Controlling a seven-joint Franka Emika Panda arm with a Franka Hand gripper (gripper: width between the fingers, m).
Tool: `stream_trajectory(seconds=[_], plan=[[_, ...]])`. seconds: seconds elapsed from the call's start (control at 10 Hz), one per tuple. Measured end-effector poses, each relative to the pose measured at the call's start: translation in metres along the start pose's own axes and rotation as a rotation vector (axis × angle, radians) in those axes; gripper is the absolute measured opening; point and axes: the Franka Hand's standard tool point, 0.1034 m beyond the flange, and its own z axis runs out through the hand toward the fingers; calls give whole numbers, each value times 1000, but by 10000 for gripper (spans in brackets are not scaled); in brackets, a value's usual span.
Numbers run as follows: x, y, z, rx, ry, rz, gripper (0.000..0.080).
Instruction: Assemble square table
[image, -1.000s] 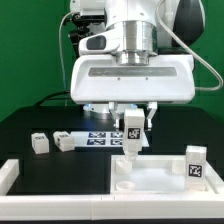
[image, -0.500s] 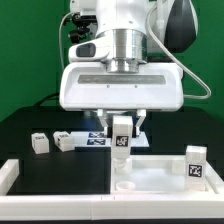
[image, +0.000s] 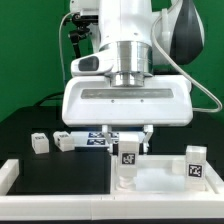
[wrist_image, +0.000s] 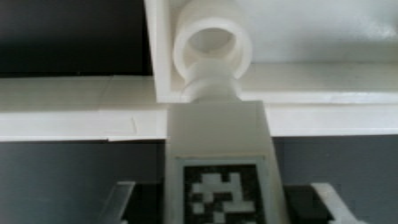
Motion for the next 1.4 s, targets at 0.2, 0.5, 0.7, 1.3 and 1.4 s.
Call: stream_trajectory(seconds=[0.2, 0.5, 0.7, 1.3, 1.4], plan=[[-3, -2, 0, -6, 13, -3, 285], [-11, -1, -1, -10, 13, -5, 285], [-12, 1, 1, -15, 16, -3, 285], [-22, -7, 15, -54, 124, 17, 285], [-21, -6, 15, -53, 122, 16, 285]])
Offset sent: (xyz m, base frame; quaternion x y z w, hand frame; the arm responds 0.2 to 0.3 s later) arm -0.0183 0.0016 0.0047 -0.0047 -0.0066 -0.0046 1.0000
